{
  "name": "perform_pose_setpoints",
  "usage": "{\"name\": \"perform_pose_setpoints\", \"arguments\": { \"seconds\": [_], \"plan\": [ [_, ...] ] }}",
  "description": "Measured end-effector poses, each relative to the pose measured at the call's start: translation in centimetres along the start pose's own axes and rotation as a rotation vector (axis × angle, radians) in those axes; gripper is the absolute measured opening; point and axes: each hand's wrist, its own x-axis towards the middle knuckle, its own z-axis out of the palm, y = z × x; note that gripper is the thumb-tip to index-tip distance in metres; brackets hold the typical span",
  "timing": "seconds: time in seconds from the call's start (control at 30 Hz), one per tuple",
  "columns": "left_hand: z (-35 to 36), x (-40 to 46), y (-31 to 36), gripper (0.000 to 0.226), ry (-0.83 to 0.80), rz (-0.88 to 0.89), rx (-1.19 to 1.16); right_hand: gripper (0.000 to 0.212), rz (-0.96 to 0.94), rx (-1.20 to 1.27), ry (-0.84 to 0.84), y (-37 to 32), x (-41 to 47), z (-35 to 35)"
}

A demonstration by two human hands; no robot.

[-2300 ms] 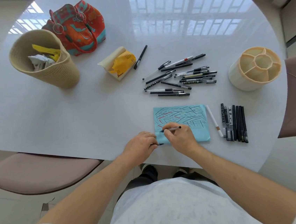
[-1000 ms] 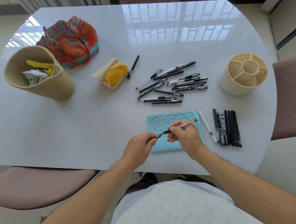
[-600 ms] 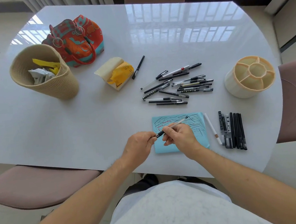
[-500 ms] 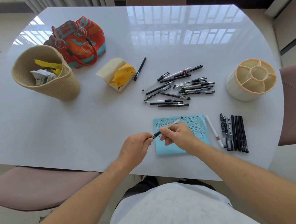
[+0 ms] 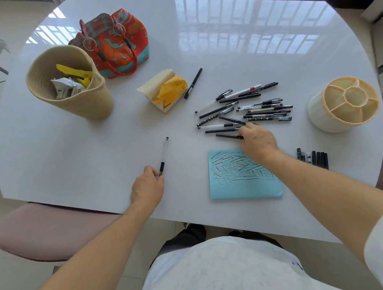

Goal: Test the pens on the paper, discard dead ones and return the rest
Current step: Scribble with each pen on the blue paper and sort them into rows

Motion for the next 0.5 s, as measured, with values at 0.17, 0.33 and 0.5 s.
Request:
{"name": "perform_pose_setpoints", "arguments": {
  "seconds": [0.17,0.33,0.5],
  "plan": [
    [-0.2,-0.4,0.7,0.023,0.043,-0.007,0.025,0.034,0.026,0.242,-0.006,0.5,-1.1,-0.2],
    [0.7,-2.7,5.7,0.012,-0.008,0.297,-0.177,0.013,0.308,1.058,-0.079,0.0,-4.7,-1.0],
    [2.5,-5.7,11.1,0.028,-0.471,0.472,-0.410,0.010,0.359,1.652,-0.230,-1.4,-10.1,-0.7]
  ]
}}
